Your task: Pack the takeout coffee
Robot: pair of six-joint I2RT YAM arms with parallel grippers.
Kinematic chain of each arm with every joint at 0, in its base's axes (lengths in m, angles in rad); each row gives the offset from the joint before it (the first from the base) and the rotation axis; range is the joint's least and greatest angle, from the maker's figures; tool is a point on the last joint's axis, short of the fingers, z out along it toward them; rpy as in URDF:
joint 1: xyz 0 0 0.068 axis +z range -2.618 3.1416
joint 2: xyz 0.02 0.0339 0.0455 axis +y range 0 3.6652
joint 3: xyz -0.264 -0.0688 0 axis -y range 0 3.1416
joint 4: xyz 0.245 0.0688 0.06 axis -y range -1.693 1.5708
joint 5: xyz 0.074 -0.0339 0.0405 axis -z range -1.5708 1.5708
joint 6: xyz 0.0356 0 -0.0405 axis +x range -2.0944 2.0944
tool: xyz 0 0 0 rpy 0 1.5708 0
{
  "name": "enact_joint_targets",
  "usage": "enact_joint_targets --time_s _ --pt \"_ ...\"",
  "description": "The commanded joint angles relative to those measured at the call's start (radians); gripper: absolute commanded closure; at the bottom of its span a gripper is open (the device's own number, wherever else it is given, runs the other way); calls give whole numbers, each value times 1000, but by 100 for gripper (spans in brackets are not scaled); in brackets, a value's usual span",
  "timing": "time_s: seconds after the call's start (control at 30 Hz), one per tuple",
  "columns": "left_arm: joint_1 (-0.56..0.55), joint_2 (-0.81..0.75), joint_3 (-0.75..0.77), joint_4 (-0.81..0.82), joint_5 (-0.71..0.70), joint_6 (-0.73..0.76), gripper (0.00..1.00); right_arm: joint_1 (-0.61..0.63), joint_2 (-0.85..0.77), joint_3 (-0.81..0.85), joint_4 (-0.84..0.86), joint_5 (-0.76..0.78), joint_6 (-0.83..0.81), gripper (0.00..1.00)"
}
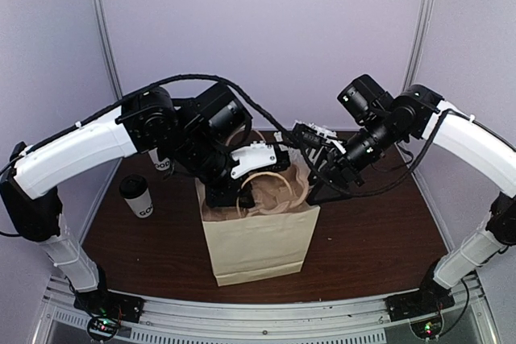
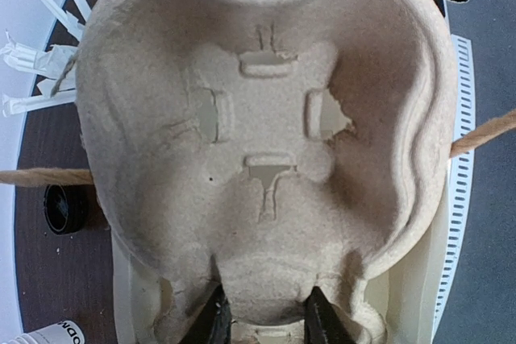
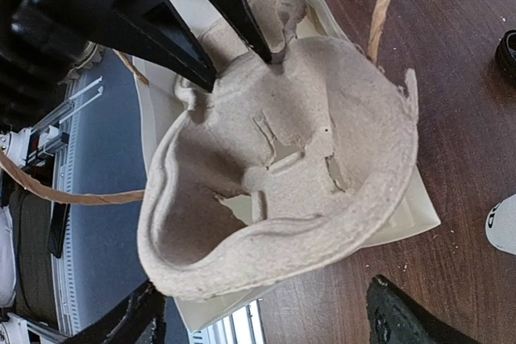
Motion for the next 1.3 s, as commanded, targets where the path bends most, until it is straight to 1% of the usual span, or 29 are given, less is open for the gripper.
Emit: enact_joint_targets --time_s 0.0,0.27,0.33,0.37,0.43,0.53,0.87,0.93,1.0,1.13,1.2,1.27 --pt "-4 -29 -26 78 10 -24 90 5 23 -11 26 52 29 17" --pt "-4 -45 -50 89 -14 -45 91 5 41 -21 40 111 60 22" --pt "-4 -50 -51 89 -15 -50 91 5 37 -26 48 153 78 24" --pt "-4 -53 -53 88 -49 -55 92 5 35 -27 50 182 88 25" --pt "-4 -57 -54 78 -57 -66 92 4 29 -30 60 242 112 28" --pt "-4 -46 -48 36 -55 -83 92 -1 21 -27 64 289 147 33" --pt "-4 -10 -34 -43 -60 -130 94 -3 25 0 66 326 185 44" --pt "-3 3 -16 -70 -57 -132 97 -3 18 10 62 353 189 46" --pt "-3 21 5 -102 -53 -132 97 -8 12 15 60 379 186 46" --pt "-3 53 22 -137 -45 -126 97 -14 -5 5 66 371 179 47" --pt "-4 73 33 -154 -41 -123 97 -16 -13 5 67 332 167 47" --pt "-4 89 47 -164 -39 -121 97 -16 -23 4 69 262 150 47"
